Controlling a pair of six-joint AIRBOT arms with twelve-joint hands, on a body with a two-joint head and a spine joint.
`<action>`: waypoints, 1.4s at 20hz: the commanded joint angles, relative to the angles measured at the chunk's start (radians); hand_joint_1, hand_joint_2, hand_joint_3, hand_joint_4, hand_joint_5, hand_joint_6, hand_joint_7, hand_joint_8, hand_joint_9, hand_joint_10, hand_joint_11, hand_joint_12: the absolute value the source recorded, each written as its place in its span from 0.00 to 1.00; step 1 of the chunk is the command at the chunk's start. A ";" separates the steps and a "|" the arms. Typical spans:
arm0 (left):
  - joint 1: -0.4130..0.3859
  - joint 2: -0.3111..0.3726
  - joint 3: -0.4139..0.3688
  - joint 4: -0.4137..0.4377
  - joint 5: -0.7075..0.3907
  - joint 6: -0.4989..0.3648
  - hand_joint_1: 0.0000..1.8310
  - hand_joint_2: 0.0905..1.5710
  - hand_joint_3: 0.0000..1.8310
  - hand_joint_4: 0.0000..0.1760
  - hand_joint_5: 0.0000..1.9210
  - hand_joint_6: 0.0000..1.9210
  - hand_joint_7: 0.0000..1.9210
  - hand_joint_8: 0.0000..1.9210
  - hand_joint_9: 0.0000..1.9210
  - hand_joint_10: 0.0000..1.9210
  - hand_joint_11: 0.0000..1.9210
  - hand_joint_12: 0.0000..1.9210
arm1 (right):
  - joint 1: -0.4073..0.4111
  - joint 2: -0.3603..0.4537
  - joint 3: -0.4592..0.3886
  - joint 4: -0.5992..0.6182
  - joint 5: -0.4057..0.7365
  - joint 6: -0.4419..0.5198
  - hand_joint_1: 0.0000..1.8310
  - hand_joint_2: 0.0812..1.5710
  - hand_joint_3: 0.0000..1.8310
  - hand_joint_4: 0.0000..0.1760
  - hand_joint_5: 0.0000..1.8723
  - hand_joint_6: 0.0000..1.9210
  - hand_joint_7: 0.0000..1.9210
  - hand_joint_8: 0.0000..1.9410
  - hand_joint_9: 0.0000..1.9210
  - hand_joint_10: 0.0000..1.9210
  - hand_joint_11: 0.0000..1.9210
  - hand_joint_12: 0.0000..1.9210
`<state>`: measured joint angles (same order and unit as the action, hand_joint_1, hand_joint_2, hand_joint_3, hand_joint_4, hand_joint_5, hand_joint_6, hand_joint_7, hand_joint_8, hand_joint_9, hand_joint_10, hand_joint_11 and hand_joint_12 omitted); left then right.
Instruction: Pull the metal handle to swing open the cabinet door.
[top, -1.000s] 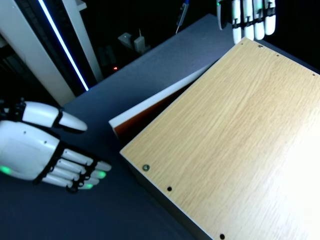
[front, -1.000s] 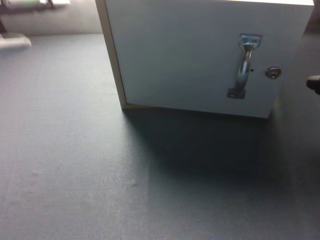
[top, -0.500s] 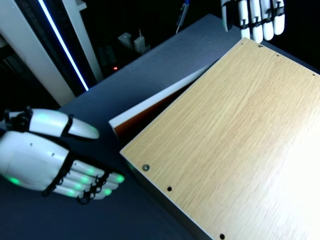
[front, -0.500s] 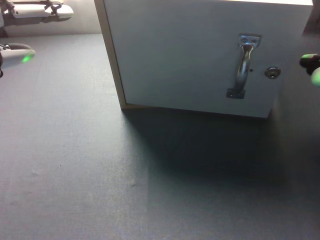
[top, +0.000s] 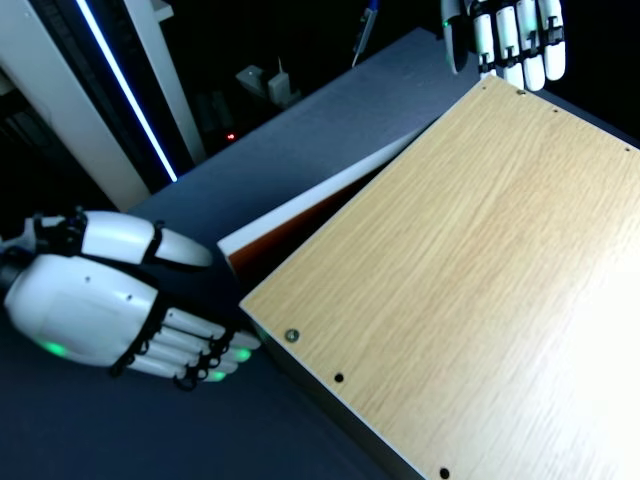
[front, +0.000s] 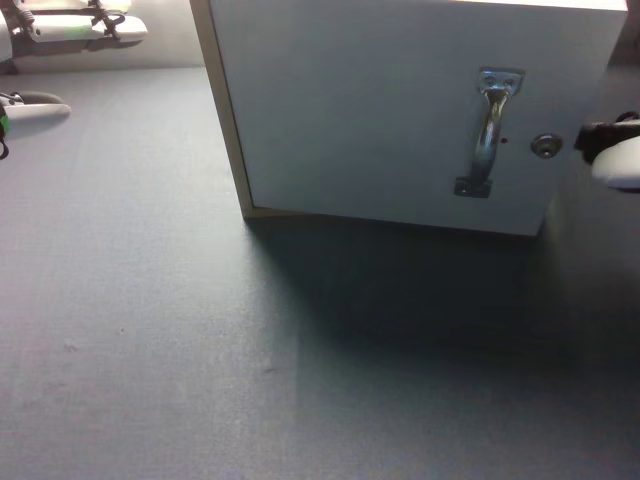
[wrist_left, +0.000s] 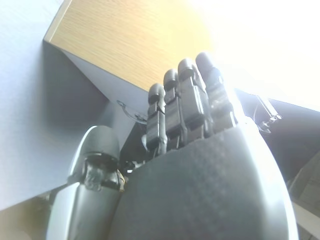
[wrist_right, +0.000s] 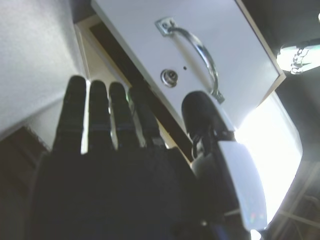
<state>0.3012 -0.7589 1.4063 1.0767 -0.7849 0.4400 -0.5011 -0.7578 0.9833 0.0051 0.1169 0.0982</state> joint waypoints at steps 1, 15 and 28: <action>-0.015 -0.003 -0.001 -0.073 -0.040 0.001 0.00 1.00 0.03 0.00 0.13 0.00 0.14 0.00 0.13 0.00 0.00 0.31 | 0.014 0.003 0.000 0.014 0.098 0.007 0.00 1.00 0.06 0.00 0.00 0.00 0.01 0.00 0.01 0.00 0.00 0.07; -0.028 -0.010 -0.012 -0.019 -0.019 -0.046 0.00 1.00 0.03 0.00 0.13 0.00 0.15 0.00 0.14 0.00 0.00 0.32 | 0.015 -0.025 -0.015 0.052 0.097 0.007 0.00 1.00 0.06 0.00 0.00 0.00 0.00 0.00 0.00 0.00 0.00 0.05; -0.086 -0.006 -0.007 0.064 0.022 -0.105 0.00 1.00 0.02 0.00 0.13 0.00 0.14 0.00 0.13 0.00 0.00 0.31 | 0.016 -0.065 -0.067 0.009 0.135 0.007 0.00 1.00 0.07 0.00 0.00 0.00 0.01 0.00 0.01 0.00 0.00 0.06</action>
<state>0.2276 -0.7799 1.3949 1.1984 -0.7296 0.3248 -0.5022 -0.8192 0.9249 0.0040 0.0738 0.0963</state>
